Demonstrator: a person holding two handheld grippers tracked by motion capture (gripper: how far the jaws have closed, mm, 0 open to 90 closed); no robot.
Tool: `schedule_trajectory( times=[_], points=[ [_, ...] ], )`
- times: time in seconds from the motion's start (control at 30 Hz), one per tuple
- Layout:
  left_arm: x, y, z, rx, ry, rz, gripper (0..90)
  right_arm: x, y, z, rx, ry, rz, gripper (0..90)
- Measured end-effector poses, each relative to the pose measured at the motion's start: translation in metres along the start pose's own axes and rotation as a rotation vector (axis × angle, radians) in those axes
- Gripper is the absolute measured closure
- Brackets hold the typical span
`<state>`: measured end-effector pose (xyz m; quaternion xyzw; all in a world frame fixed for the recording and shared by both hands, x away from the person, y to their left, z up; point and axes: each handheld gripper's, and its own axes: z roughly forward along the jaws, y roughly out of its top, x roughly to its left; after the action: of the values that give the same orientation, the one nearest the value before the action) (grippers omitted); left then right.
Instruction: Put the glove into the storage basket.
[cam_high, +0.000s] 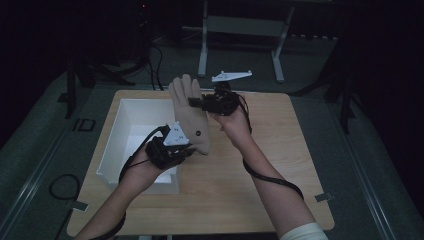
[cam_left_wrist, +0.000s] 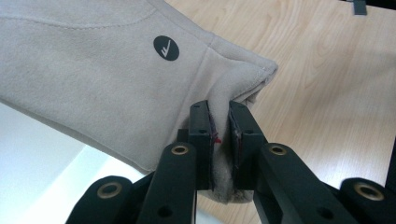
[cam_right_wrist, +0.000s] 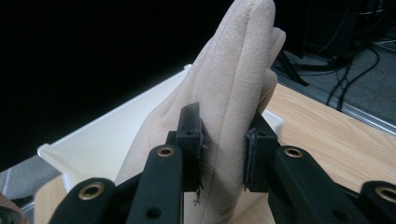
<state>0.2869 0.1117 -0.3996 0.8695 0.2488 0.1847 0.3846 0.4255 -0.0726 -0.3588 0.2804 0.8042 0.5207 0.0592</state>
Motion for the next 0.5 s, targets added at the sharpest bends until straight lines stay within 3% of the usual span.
schedule_trajectory(
  times=[0.5],
  points=[
    [0.021,-0.031,-0.029,0.02,0.046,-0.041,82.3,0.027,0.018,0.042,0.018,0.039,-0.03,72.7]
  ],
)
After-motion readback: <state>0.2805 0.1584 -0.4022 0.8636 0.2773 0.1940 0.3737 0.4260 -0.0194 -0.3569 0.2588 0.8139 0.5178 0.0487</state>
